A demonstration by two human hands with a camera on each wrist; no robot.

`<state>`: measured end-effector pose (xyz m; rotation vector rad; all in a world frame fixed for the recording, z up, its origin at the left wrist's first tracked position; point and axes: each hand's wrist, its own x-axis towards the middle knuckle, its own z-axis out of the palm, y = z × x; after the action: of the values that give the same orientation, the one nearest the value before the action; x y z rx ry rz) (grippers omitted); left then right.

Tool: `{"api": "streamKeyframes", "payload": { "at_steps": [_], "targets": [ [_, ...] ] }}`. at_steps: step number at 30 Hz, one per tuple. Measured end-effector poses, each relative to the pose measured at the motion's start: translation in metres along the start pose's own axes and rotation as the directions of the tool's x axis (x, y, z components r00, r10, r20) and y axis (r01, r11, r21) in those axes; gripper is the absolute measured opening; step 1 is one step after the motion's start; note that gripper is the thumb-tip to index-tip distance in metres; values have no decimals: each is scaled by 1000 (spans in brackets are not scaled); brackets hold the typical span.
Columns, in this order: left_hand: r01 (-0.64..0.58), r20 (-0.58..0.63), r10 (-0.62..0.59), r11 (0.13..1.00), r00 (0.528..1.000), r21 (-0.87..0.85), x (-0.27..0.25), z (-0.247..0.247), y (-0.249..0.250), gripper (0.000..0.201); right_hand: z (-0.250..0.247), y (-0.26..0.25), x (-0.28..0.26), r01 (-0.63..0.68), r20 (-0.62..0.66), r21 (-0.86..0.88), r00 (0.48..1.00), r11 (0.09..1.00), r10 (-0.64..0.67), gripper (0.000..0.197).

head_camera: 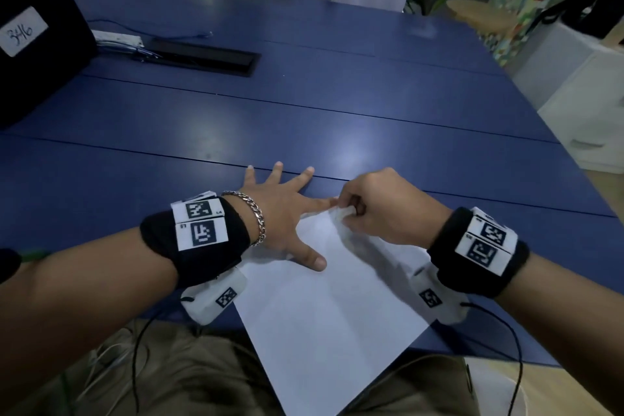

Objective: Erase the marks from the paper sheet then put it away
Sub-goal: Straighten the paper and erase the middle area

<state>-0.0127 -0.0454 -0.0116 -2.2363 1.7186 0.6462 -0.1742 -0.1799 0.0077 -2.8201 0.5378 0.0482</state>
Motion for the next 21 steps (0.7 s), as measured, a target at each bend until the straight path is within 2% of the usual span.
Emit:
{"api": "streamKeyframes", "payload": {
  "at_steps": [2, 6, 8, 13, 18, 21],
  "targets": [
    [1, 7, -1, 1000, 1000, 2, 0, 0, -1, 112, 0, -1, 0, 0, 8, 7, 1000, 1000, -1, 19],
    [-3, 9, 3, 1000, 1000, 0, 2, 1, -3, 113, -1, -8, -9, 125, 113, 26, 985, 992, -127, 10],
    [-1, 10, 1, 1000, 1000, 0, 2, 1, -3, 113, -6, -6, -2, 129, 145, 12, 981, 992, -129, 9],
    [7, 25, -7, 1000, 1000, -6, 2, 2, -2, 113, -11, 3, 13, 73, 77, -12, 994, 997, -72, 19],
    [17, 43, -18, 1000, 999, 18, 2, 1, -2, 115, -8, -10, -4, 132, 229, 37, 964, 991, -137, 13],
    [16, 46, -17, 1000, 999, 24, 1, 0, -1, 115, -12, 3, 7, 74, 131, -3, 989, 997, -73, 19]
  ]
}}
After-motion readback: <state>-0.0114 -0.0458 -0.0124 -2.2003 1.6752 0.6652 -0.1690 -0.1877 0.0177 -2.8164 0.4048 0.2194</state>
